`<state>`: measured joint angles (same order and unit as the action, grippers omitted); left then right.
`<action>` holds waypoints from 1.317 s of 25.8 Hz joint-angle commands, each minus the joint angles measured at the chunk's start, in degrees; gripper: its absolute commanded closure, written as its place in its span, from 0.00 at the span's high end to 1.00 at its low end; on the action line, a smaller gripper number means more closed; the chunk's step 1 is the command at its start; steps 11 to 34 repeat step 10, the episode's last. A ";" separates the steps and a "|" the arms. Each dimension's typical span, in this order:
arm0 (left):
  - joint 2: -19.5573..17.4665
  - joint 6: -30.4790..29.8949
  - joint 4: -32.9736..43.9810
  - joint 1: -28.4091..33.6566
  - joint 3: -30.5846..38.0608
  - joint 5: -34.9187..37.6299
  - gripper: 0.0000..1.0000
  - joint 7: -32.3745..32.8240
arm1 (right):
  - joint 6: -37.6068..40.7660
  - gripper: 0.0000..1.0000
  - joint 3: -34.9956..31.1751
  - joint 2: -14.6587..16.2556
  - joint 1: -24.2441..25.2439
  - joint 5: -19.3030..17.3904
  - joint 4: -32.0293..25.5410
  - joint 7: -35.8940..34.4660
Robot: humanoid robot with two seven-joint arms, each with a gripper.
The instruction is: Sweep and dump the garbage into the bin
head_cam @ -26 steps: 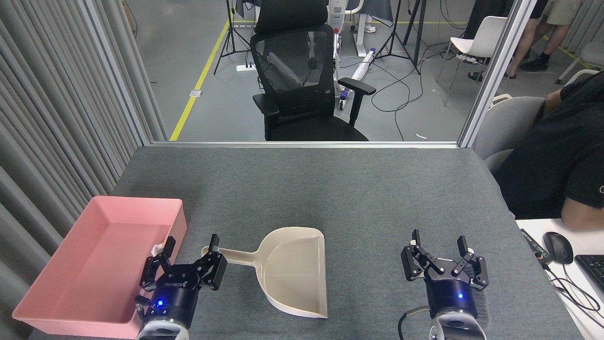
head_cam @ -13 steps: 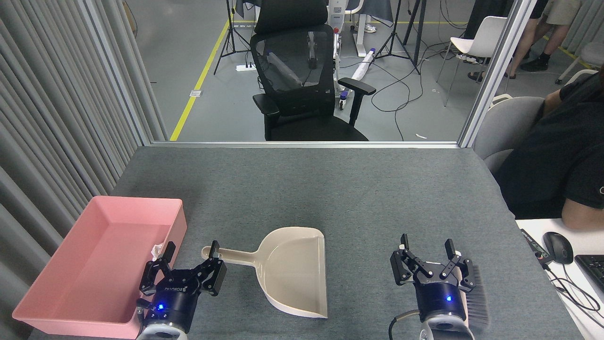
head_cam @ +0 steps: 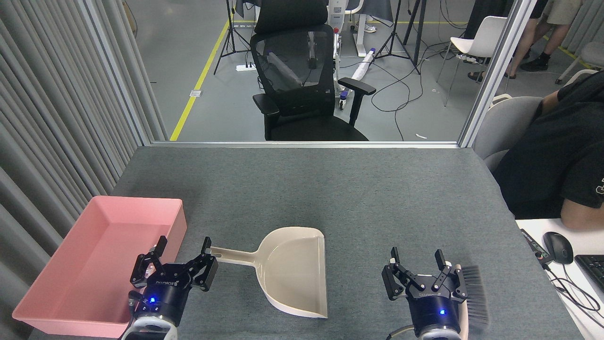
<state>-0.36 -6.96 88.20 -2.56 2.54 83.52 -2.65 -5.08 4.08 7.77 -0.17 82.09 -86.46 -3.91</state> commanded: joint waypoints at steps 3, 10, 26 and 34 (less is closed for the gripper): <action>-0.08 0.19 -0.66 -0.78 0.09 -0.02 0.99 0.10 | -0.02 0.98 0.05 -0.12 0.09 0.00 -0.02 -0.04; -0.17 0.19 -0.66 -0.69 0.01 0.07 0.99 -0.25 | -0.19 0.98 -0.04 0.06 0.17 0.09 -0.02 -0.04; -0.17 0.19 -0.66 -0.69 0.01 0.07 0.99 -0.25 | -0.19 0.98 -0.04 0.06 0.17 0.09 -0.02 -0.04; -0.17 0.19 -0.66 -0.69 0.01 0.07 0.99 -0.25 | -0.19 0.98 -0.04 0.06 0.17 0.09 -0.02 -0.04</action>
